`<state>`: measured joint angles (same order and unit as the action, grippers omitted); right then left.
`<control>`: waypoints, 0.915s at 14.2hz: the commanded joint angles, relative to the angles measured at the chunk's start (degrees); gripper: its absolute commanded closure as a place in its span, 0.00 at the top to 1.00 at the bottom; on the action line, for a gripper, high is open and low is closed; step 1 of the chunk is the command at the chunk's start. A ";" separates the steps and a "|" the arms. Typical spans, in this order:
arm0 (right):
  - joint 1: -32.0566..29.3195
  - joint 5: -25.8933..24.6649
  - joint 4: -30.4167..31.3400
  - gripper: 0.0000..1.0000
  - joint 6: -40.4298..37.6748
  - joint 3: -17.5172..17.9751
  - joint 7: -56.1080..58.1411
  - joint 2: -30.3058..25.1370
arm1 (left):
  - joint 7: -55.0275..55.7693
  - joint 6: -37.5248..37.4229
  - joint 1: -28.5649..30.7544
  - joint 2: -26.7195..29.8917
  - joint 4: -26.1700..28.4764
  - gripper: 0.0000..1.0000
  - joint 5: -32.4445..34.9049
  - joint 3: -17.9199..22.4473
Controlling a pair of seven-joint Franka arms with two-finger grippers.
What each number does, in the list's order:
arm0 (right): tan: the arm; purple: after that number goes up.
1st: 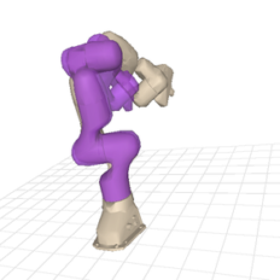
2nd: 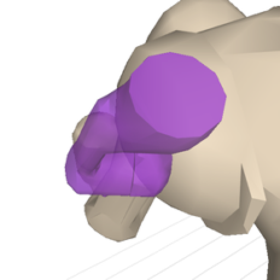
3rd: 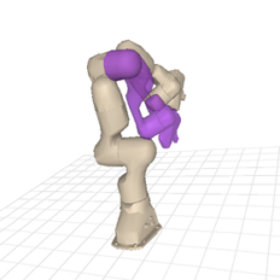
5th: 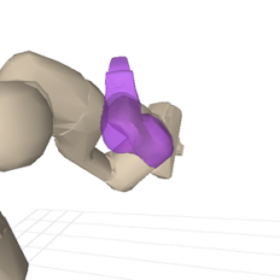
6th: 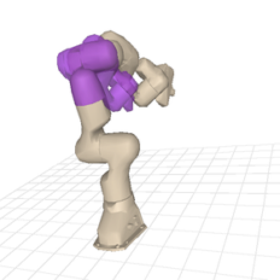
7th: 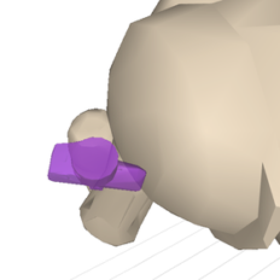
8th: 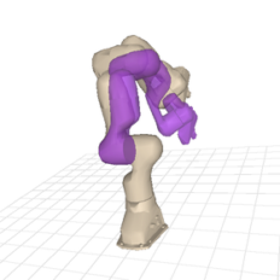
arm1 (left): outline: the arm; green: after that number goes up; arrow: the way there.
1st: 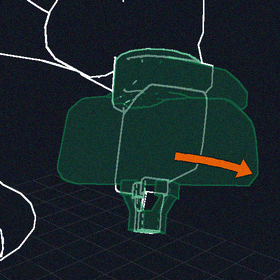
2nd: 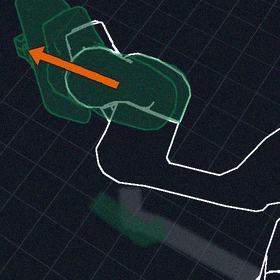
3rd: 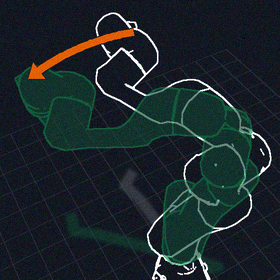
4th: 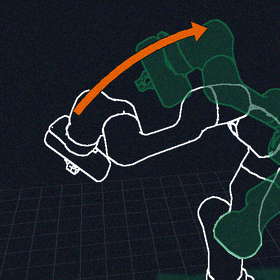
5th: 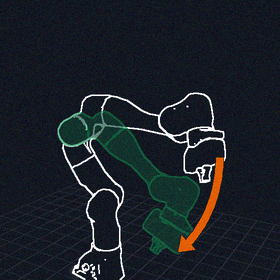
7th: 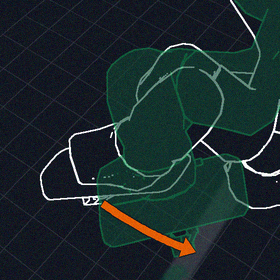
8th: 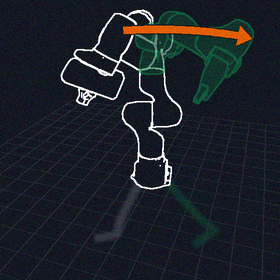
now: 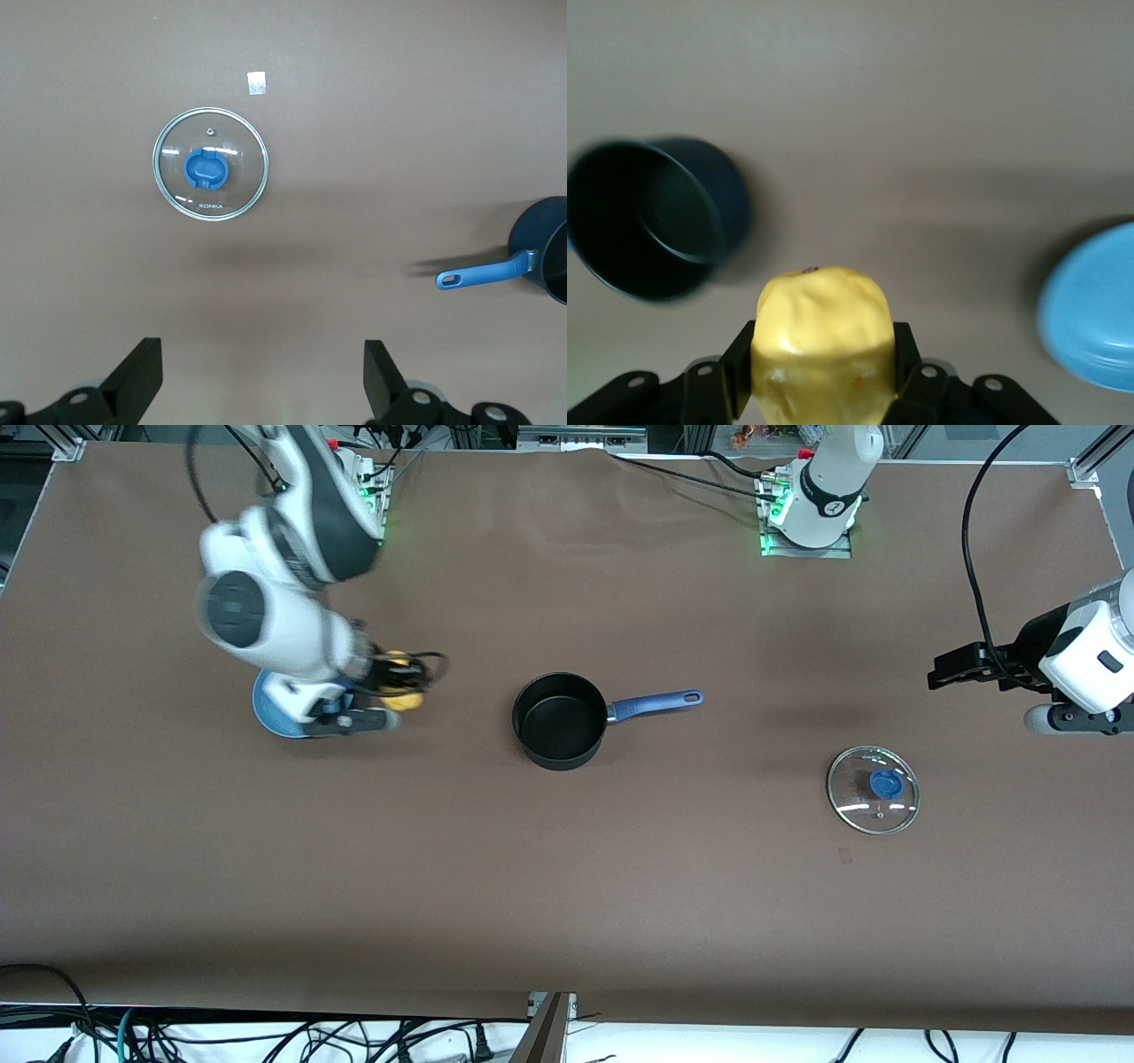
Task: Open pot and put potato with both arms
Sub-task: 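Carry the yellow potato with the right gripper and drop it into the pot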
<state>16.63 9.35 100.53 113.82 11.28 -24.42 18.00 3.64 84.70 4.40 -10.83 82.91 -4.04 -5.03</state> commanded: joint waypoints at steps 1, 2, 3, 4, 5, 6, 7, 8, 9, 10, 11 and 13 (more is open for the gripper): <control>5.59 0.42 -8.31 0.15 5.07 -0.38 -9.13 10.18 | 0.49 -1.03 0.00 -0.15 -0.91 1.00 0.61 0.19; 7.87 0.24 -9.81 0.15 7.44 -0.47 -11.42 12.65 | 0.49 -1.12 0.00 -0.16 -0.91 1.00 0.61 0.19; 9.81 -0.11 -11.04 0.15 9.99 -0.64 -14.05 14.93 | 0.49 -1.12 -0.09 -0.16 -0.91 1.00 0.70 0.11; 10.79 -0.73 -11.40 0.15 12.10 -0.73 -16.51 16.61 | 0.58 -1.12 -0.09 -0.16 -0.91 1.00 0.87 0.11; 11.84 -0.91 -11.49 0.15 13.69 -0.73 -18.11 18.02 | 0.58 -1.03 -0.09 -0.07 -0.99 1.00 2.35 -0.07; 12.98 -1.08 -11.58 0.15 14.84 -0.73 -18.73 19.08 | 0.58 -1.12 -0.09 -0.07 -0.91 1.00 3.15 -0.07; 13.52 -1.08 -11.67 0.15 16.24 -0.73 -18.82 20.48 | 0.58 -1.03 -0.01 -0.07 -0.91 1.00 3.25 -0.16; 14.13 -1.08 -11.84 0.15 18.08 -0.73 -18.82 21.63 | 0.67 -1.12 0.00 -0.07 -0.91 1.00 3.16 -0.16; 14.31 -1.00 -11.93 0.15 19.49 -0.73 -19.09 22.42 | 0.67 -1.03 0.00 0.02 -0.99 1.00 3.25 -0.16; 14.49 -1.08 -12.11 0.15 20.29 -0.73 -19.52 23.04 | 0.75 -1.03 0.00 0.11 -0.91 1.00 2.99 -0.16; 14.92 -1.08 -12.11 0.15 20.82 -0.73 -19.88 23.74 | 0.76 -1.03 0.00 0.11 -0.91 1.00 2.64 -0.16; 15.71 -1.17 -12.11 0.15 22.05 -0.73 -19.88 25.15 | 0.84 -1.03 -0.09 0.11 -0.91 1.00 2.72 -0.16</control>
<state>30.87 9.06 90.39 134.92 11.06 -42.74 41.12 3.84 84.64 4.40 -10.86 82.90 -2.18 -4.92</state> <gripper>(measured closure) 0.366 0.000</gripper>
